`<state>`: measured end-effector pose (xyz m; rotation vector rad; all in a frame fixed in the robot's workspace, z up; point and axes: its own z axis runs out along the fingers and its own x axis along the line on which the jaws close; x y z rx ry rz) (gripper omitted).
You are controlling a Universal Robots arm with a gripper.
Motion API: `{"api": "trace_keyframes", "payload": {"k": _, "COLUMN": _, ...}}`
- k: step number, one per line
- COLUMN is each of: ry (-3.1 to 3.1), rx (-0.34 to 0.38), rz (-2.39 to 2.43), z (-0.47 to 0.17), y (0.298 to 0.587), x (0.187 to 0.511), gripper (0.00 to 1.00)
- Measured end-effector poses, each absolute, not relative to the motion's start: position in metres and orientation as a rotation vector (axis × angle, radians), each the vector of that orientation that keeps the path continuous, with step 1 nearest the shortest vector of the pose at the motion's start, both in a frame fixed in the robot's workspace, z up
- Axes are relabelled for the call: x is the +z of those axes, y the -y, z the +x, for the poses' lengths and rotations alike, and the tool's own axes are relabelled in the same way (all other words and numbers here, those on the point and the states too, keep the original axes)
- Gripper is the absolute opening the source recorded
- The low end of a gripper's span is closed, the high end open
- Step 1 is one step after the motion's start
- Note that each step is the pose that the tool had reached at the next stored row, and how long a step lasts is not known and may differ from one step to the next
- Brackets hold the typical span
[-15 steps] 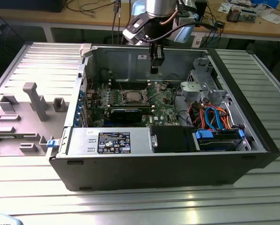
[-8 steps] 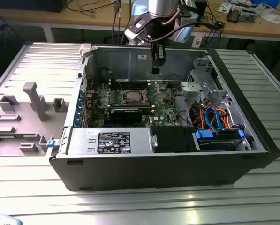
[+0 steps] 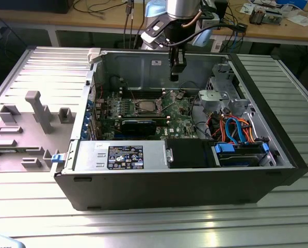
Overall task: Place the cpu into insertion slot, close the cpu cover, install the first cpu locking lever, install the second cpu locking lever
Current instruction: 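Close the cpu cover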
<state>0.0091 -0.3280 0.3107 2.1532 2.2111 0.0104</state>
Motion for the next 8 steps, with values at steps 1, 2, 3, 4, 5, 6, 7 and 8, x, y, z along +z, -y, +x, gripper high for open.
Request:
{"api": "trace_keyframes", "payload": {"k": 1, "ry": -2.211, "rx": 0.010, "rz": 2.153, "z": 0.010, "y": 0.328, "x": 0.311, "gripper": 0.11}}
{"api": "trace_keyframes", "payload": {"k": 2, "ry": -2.211, "rx": 0.011, "rz": 2.153, "z": 0.011, "y": 0.328, "x": 0.311, "gripper": 0.11}}
{"api": "trace_keyframes", "payload": {"k": 3, "ry": -2.211, "rx": 0.010, "rz": 2.153, "z": 0.012, "y": 0.327, "x": 0.310, "gripper": 0.11}}
{"api": "trace_keyframes", "payload": {"k": 4, "ry": -2.211, "rx": 0.010, "rz": 2.153, "z": 0.014, "y": 0.327, "x": 0.310, "gripper": 0.11}}
{"api": "trace_keyframes", "payload": {"k": 5, "ry": -2.212, "rx": 0.009, "rz": 2.154, "z": 0.016, "y": 0.327, "x": 0.310, "gripper": 0.11}}
{"api": "trace_keyframes", "payload": {"k": 6, "ry": -2.212, "rx": 0.009, "rz": 2.154, "z": 0.018, "y": 0.327, "x": 0.310, "gripper": 0.11}}
{"api": "trace_keyframes", "payload": {"k": 7, "ry": -2.212, "rx": 0.008, "rz": 2.154, "z": 0.019, "y": 0.327, "x": 0.309, "gripper": 0.11}}
{"api": "trace_keyframes", "payload": {"k": 8, "ry": -2.213, "rx": 0.007, "rz": 2.155, "z": 0.021, "y": 0.327, "x": 0.309, "gripper": 0.11}}
